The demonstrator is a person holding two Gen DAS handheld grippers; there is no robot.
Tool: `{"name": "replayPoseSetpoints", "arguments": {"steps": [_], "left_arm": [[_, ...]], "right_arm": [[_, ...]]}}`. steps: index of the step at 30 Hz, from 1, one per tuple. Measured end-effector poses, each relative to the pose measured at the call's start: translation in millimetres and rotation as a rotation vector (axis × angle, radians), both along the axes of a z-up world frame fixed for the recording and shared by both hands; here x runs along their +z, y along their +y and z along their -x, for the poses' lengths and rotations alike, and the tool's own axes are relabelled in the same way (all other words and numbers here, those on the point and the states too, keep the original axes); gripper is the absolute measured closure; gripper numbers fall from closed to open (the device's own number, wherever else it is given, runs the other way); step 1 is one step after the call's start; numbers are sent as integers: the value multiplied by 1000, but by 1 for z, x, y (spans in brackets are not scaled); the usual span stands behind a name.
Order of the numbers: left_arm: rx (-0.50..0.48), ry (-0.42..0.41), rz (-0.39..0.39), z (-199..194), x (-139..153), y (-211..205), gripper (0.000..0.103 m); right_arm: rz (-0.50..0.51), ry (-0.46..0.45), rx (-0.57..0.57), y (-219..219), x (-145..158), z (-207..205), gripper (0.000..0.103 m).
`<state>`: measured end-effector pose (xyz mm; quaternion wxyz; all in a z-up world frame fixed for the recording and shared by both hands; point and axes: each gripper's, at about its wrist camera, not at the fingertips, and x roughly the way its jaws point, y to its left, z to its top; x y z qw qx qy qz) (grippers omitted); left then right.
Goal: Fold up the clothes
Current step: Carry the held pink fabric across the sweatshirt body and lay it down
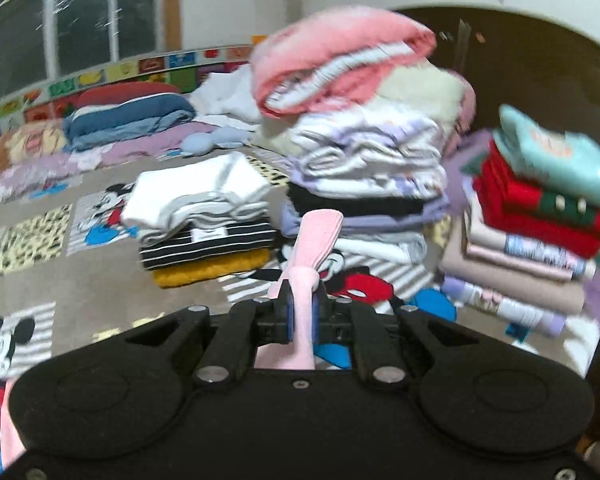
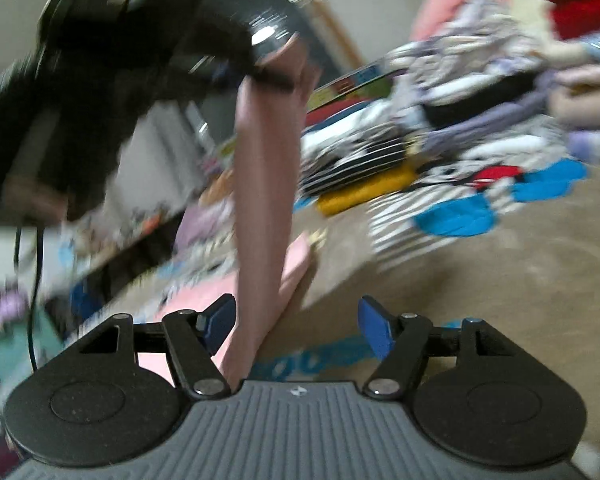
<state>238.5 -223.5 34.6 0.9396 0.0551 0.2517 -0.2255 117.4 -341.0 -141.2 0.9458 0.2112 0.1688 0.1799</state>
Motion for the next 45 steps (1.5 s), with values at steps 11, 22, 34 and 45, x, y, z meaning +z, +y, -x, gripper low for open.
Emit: {"name": "replayPoseSetpoints", "arguments": {"steps": [11, 22, 34, 45], "left_arm": [[96, 9, 151, 24, 7, 93, 97], [176, 37, 278, 26, 2, 181, 97], [217, 63, 323, 26, -14, 247, 97], [264, 108, 370, 35, -58, 293, 97]], "right_arm": [[417, 33, 101, 84, -7, 11, 46], [633, -18, 123, 122, -9, 31, 51], [775, -64, 143, 143, -11, 40, 61], [845, -85, 155, 149, -14, 44, 62]]}}
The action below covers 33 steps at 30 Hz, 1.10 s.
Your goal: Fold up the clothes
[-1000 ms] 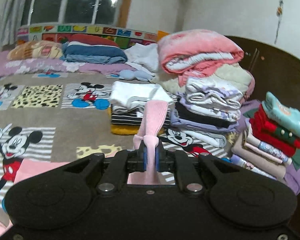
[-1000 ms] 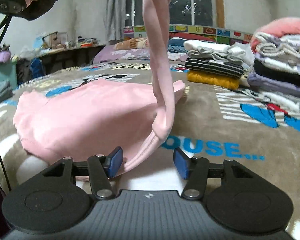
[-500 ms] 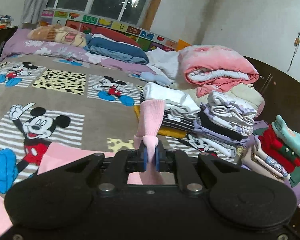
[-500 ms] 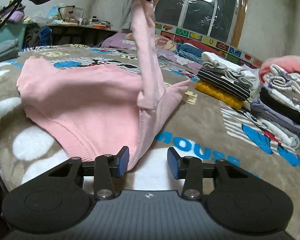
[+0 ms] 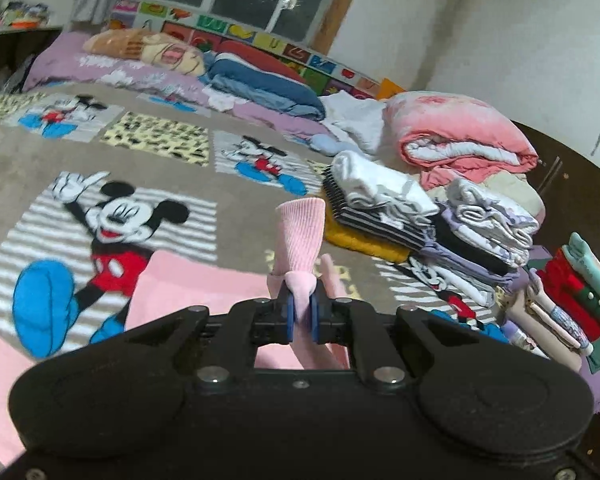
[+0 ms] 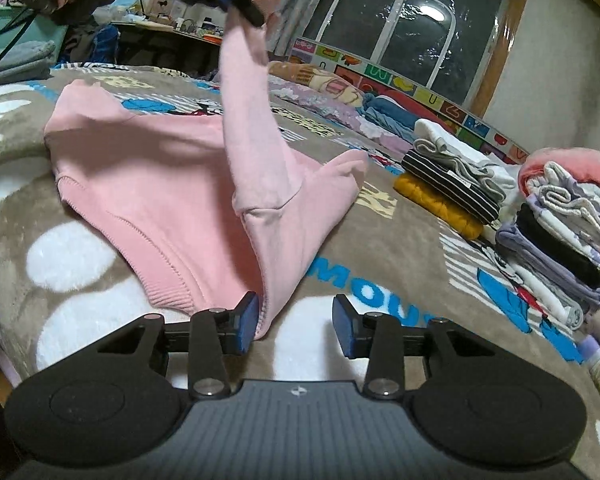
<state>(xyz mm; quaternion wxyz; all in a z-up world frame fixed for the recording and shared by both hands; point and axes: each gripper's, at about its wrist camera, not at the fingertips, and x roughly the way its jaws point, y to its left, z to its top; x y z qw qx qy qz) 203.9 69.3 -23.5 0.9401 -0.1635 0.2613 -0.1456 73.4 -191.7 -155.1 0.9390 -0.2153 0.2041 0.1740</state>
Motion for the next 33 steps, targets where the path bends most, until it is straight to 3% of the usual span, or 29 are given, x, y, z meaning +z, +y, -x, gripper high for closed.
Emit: {"name": "replayPoseSetpoints", "arguments": {"steps": [14, 19, 23, 30, 33], "left_arm": [[55, 69, 88, 1, -60, 44, 97], [69, 41, 168, 5, -67, 57, 97], [80, 42, 181, 4, -74, 60, 97], [84, 24, 187, 2, -77, 59, 97], [96, 45, 176, 2, -86, 62, 97]], "right_arm": [[114, -62, 45, 12, -3, 9, 62], [185, -104, 75, 20, -5, 15, 62], [210, -113, 96, 24, -6, 17, 63], [197, -134, 164, 26, -2, 22, 67], [127, -125, 195, 22, 5, 23, 65]]}}
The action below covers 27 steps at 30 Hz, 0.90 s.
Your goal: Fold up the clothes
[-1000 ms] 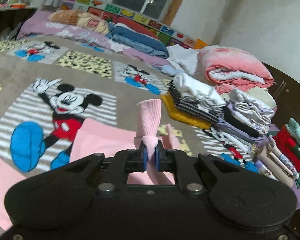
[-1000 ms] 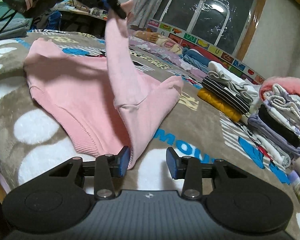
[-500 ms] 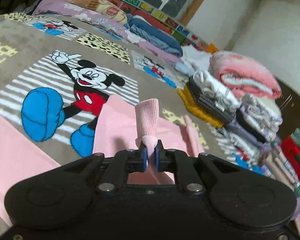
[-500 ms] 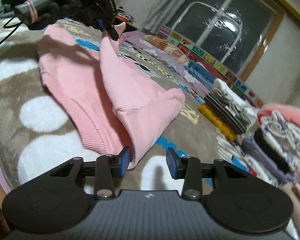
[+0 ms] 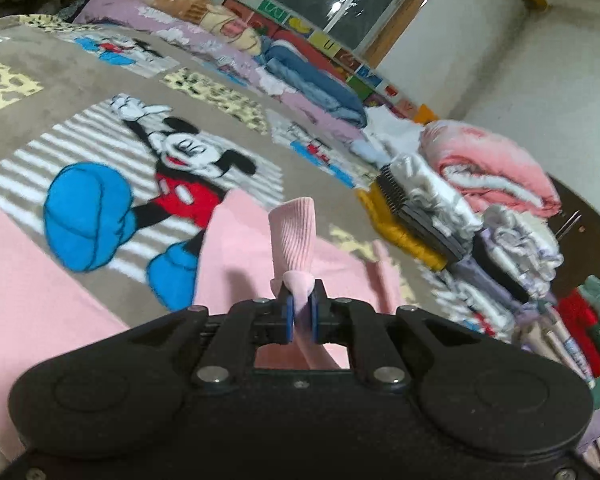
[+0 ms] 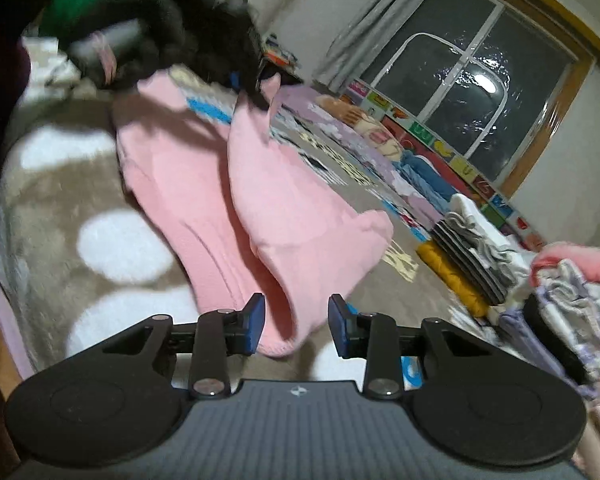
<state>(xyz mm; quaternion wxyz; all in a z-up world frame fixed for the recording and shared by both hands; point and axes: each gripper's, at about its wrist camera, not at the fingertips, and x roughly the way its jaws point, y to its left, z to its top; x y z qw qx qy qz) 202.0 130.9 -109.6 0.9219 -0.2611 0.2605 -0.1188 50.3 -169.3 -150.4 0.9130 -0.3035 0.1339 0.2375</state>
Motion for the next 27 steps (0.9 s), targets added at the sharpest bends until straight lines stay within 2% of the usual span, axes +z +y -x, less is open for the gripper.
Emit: {"name": "replayPoseSetpoints", "arguments": {"steps": [3, 5, 7, 9, 12, 14, 17, 19, 22, 27], "left_arm": [[18, 30, -4, 2, -9, 3, 97], [49, 60, -28, 4, -12, 6, 92], [100, 86, -47, 7, -13, 11, 62], [164, 75, -86, 14, -7, 18, 60], [232, 32, -125, 20, 12, 22, 60], [196, -4, -131, 16, 26, 14, 60], [71, -13, -164, -6, 43, -18, 60], [-21, -9, -156, -27, 47, -44, 60], [-142, 38, -130, -66, 46, -81, 60], [-234, 143, -123, -132, 28, -123, 60]], "right_arm": [[-60, 24, 38, 1, 3, -1, 56], [-99, 118, 79, 1, 0, -9, 55], [-142, 204, 101, 0, -1, -17, 55], [-185, 236, 113, -3, 4, -21, 57], [-257, 224, 126, -10, 14, -22, 57], [-292, 193, 117, -15, 19, -23, 55], [-325, 184, 88, -20, 19, -35, 53], [-340, 197, 80, -20, 15, -42, 52], [-371, 227, 75, -20, 10, -52, 52], [-408, 275, 89, -17, 7, -59, 51]]}}
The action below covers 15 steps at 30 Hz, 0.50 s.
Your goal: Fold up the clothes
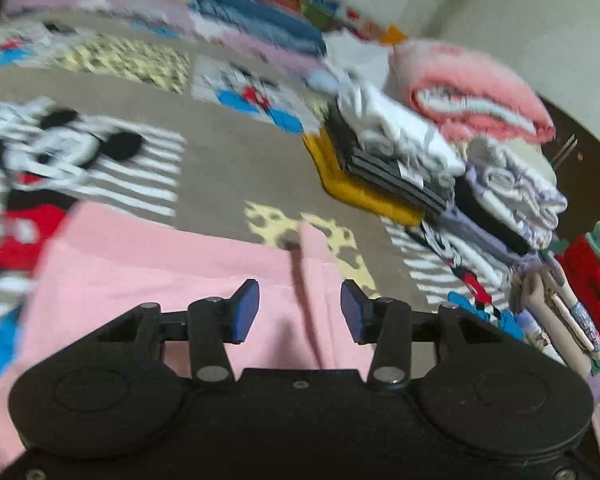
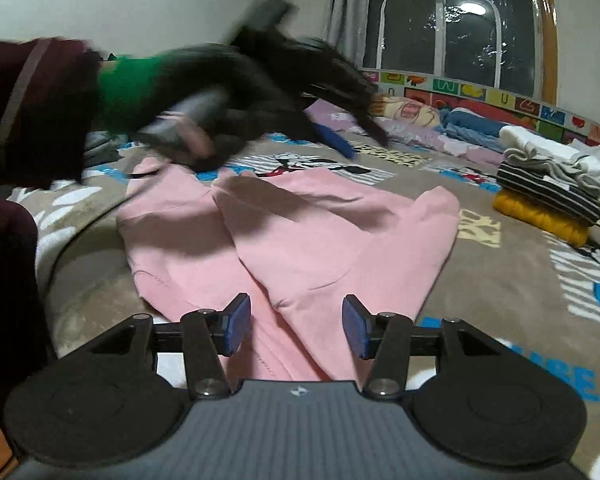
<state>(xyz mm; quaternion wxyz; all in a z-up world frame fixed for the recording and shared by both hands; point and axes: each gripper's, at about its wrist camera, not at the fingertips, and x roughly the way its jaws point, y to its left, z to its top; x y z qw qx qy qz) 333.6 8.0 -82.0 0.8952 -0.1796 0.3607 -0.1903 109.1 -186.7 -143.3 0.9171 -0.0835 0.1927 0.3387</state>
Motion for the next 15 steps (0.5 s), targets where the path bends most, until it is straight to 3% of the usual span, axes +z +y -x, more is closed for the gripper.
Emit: {"name": "replayPoseSetpoints", "arguments": {"steps": [8, 9, 10, 12, 15], "left_arm": [[-65, 103, -3, -59, -27, -29, 62], [-72, 106, 0, -63, -29, -31, 80], [-81, 106, 7, -65, -31, -32, 91], [-96, 92, 23, -66, -31, -33, 97], [-91, 96, 42, -69, -30, -31, 97]], "right_arm": [[-56, 81, 33, -2, -10, -11, 49], [-64, 87, 39, -2, -10, -13, 49], [-72, 92, 45, -2, -11, -14, 49], [-84, 101, 57, -3, -11, -16, 49], [-93, 105, 75, -2, -11, -17, 48]]}}
